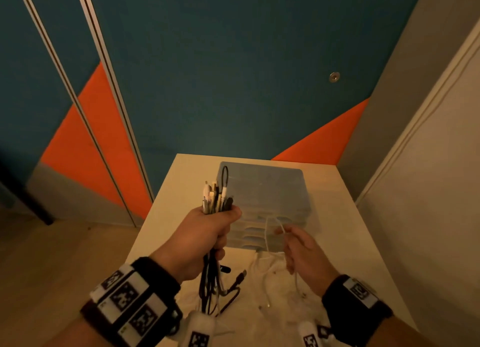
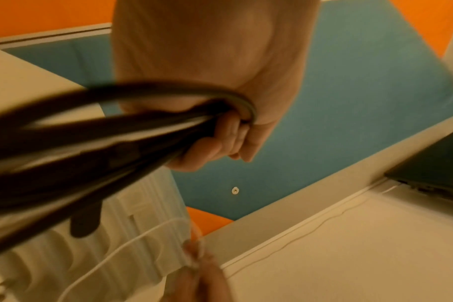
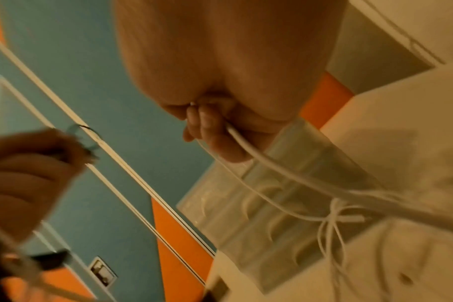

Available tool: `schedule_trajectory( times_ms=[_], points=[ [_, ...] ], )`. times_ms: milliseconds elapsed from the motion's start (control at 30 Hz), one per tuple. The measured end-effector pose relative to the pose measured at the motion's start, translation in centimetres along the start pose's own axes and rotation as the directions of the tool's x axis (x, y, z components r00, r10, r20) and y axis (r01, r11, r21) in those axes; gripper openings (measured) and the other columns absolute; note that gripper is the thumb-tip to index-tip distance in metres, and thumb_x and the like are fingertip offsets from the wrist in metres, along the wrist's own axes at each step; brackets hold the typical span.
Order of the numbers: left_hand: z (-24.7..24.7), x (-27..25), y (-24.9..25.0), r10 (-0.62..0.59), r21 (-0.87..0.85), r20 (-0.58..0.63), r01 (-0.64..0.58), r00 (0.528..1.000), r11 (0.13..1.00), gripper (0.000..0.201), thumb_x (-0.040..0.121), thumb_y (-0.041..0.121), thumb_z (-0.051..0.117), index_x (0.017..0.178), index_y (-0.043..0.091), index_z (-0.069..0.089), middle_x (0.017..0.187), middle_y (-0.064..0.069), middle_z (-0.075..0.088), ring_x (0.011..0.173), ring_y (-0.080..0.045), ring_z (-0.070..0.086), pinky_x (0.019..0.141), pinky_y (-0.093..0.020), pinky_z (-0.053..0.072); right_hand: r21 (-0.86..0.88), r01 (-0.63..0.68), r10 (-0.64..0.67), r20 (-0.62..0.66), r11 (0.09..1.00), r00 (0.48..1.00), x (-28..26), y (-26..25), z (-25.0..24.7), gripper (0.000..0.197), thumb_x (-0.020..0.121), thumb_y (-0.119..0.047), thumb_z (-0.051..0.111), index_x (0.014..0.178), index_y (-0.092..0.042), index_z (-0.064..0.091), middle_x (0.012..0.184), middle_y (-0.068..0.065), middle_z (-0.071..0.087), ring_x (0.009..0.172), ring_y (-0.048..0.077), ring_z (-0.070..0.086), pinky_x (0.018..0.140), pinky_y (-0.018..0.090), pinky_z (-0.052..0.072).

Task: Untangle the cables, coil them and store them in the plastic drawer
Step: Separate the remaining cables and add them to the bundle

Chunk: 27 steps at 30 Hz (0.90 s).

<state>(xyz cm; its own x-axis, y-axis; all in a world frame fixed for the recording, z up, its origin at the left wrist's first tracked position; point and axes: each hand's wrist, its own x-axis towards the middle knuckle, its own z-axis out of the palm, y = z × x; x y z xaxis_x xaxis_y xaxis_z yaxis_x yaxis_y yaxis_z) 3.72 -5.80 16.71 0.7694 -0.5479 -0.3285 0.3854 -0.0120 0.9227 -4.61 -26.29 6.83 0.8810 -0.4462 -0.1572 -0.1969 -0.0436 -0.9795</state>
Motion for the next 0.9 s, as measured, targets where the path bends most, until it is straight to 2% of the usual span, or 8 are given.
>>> schedule_trajectory(
  times_ms=[67,200,267,333,433,533,633,900],
  points=[
    [1.1,0.9,-0.6,-0.012,0.008,0.006,0.012,1.000,1.000,0.018,0.093,0.021,0.067,0.087,0.020,0.049,0.059,0.003,0.027,0.048,-0.014,0.020,0.046,-0.027,0.021,0.018,0.093,-0.093,0.024,0.996,0.995,-1.4,-2.6,-1.0,0.026,0.102,-0.013,0.039,0.101,-0.016,0.065,0.048,-0.005,0.038,0.041,0.009,0.032,0.042,0.026,0.029],
    [3.8,1.6,-0.8,-0.041,-0.043,0.086,0.045,0.995,0.998,0.020,0.092,0.035,0.067,0.092,0.017,0.059,0.059,0.003,0.025,0.048,-0.014,0.020,0.048,-0.028,0.022,-0.119,0.358,-0.341,0.140,0.926,0.930,-3.9,-6.5,-2.4,0.026,0.101,-0.004,0.040,0.109,-0.008,0.065,0.055,-0.024,0.058,0.052,-0.008,0.055,0.051,0.006,0.039],
    [5.0,1.7,-0.7,-0.059,-0.055,0.128,0.067,0.990,0.996,0.032,0.089,0.047,0.066,0.095,0.015,0.068,0.059,0.003,0.027,0.047,-0.012,0.023,0.047,-0.027,0.024,-0.170,0.432,-0.401,0.189,0.886,0.896,-4.9,-7.4,-2.5,0.027,0.100,-0.004,0.042,0.116,-0.010,0.063,0.066,-0.030,0.063,0.065,-0.012,0.059,0.059,0.003,0.041],
    [6.1,1.8,-0.4,-0.063,-0.061,0.164,0.074,0.985,0.995,0.031,0.087,0.049,0.068,0.089,0.018,0.070,0.059,0.004,0.027,0.046,-0.012,0.024,0.047,-0.026,0.024,-0.209,0.470,-0.430,0.210,0.858,0.878,-5.6,-7.6,-2.5,0.027,0.100,-0.015,0.046,0.119,-0.026,0.062,0.092,-0.021,0.070,0.086,-0.003,0.065,0.073,0.007,0.045],
    [7.1,2.0,0.4,-0.010,-0.073,0.196,0.025,0.981,0.997,0.018,0.090,0.031,0.069,0.081,0.021,0.057,0.059,0.003,0.024,0.046,-0.013,0.020,0.048,-0.028,0.021,-0.238,0.408,-0.337,0.290,0.881,0.896,-5.6,-6.4,-2.7,0.026,0.095,-0.030,0.052,0.117,-0.038,0.061,0.106,0.005,0.069,0.098,0.023,0.064,0.086,0.025,0.048],
    [7.2,2.3,1.9,0.062,-0.092,0.136,-0.050,0.989,0.994,0.029,0.094,0.019,0.061,0.071,0.025,0.044,0.057,0.003,0.026,0.043,-0.011,0.022,0.047,-0.028,0.022,-0.392,0.271,-0.111,0.385,0.879,0.916,-5.5,-4.0,-4.4,0.018,0.098,-0.023,0.051,0.110,-0.032,0.061,0.074,-0.007,0.060,0.066,0.007,0.057,0.069,0.027,0.046],
    [6.2,2.7,3.5,0.114,-0.140,0.067,-0.104,0.991,0.985,0.026,0.096,0.019,0.057,0.074,0.025,0.045,0.055,0.005,0.029,0.043,-0.010,0.022,0.047,-0.027,0.022,-0.475,0.121,0.076,0.375,0.871,0.924,-5.9,-1.6,-7.5,0.021,0.099,-0.024,0.048,0.093,-0.036,0.064,0.055,-0.007,0.048,0.053,0.012,0.049,0.056,0.027,0.045],
    [3.1,3.0,1.8,0.093,-0.027,-0.085,-0.095,0.992,0.995,0.026,0.095,0.017,0.060,0.076,0.022,0.042,0.057,0.003,0.029,0.044,-0.012,0.024,0.045,-0.028,0.023,-0.611,0.095,-0.068,0.067,0.786,0.995,-6.0,-1.5,-16.8,0.016,0.093,-0.024,0.059,0.087,-0.039,0.062,0.072,-0.003,0.062,0.064,0.006,0.057,0.064,0.019,0.042]
  ],
)
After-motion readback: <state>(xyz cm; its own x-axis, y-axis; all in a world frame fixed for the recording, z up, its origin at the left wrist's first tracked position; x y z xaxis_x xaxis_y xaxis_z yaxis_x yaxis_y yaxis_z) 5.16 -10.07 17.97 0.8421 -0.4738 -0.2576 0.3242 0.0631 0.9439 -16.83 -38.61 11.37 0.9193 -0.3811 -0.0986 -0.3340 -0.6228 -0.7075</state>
